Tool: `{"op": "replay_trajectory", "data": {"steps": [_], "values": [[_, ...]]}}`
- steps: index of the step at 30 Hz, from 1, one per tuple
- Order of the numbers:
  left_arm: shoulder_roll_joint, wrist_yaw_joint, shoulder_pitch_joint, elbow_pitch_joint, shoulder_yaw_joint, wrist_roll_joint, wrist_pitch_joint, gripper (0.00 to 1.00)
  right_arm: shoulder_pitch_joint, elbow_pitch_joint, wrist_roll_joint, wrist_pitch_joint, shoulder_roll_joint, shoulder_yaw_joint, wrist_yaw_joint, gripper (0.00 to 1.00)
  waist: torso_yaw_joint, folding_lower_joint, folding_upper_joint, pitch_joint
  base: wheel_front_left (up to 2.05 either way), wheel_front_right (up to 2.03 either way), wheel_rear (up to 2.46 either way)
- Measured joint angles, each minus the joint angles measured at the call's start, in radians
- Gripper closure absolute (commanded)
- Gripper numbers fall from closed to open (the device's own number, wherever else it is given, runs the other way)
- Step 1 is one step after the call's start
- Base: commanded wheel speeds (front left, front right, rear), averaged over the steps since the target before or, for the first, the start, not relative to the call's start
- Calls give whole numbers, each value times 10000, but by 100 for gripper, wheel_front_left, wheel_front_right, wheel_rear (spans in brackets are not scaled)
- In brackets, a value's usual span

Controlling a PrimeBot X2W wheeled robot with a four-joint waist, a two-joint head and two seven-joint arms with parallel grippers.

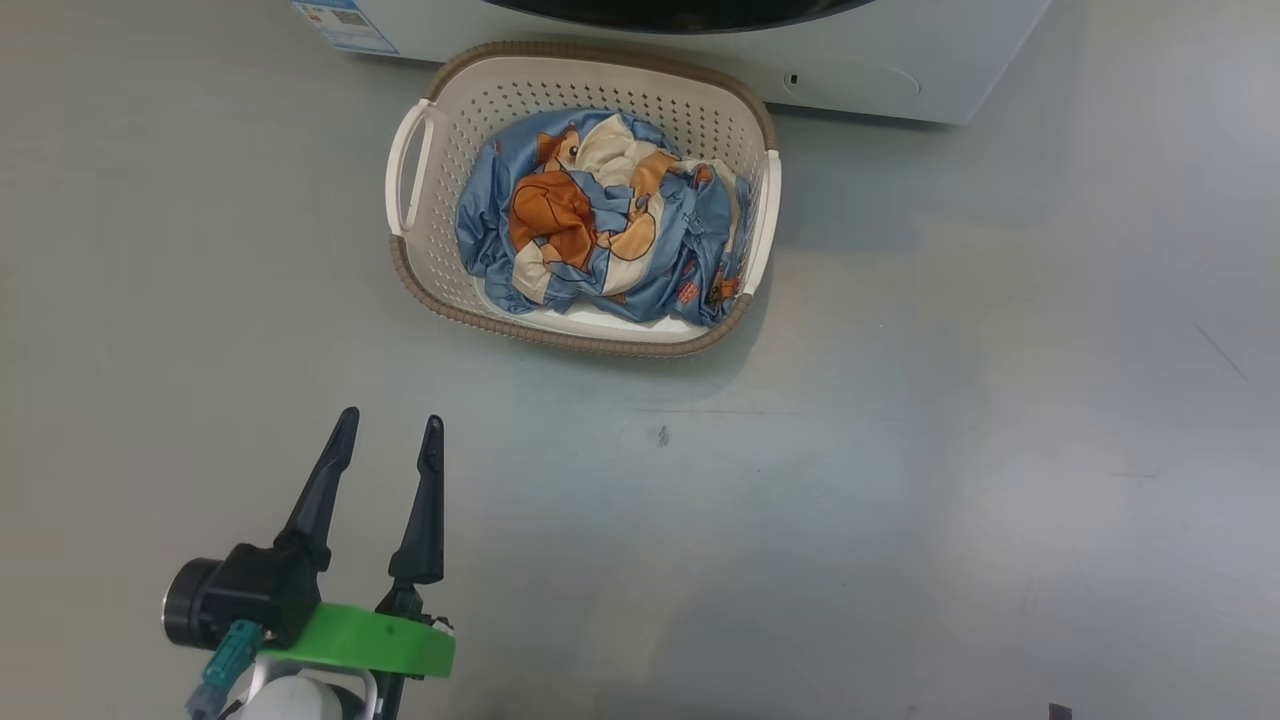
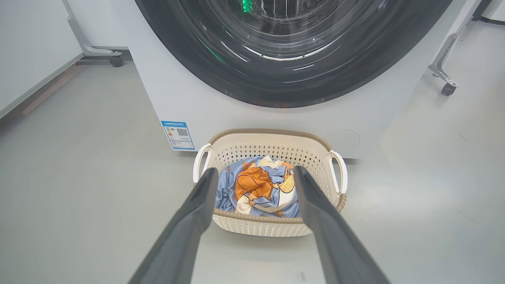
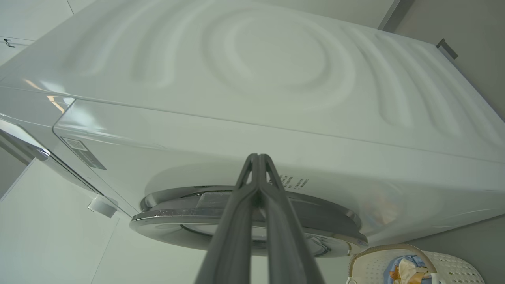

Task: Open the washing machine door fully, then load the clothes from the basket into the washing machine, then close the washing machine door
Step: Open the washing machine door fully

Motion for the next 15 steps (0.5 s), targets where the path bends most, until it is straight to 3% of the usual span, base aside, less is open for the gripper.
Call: {"op": "replay_trajectory", "data": {"steps": [15], "values": [[-10,267,5,-23,-313,-382,0,0,-1414,115,-276,416,130,867,0,100,733,0,0,400,0,0,0]]}}
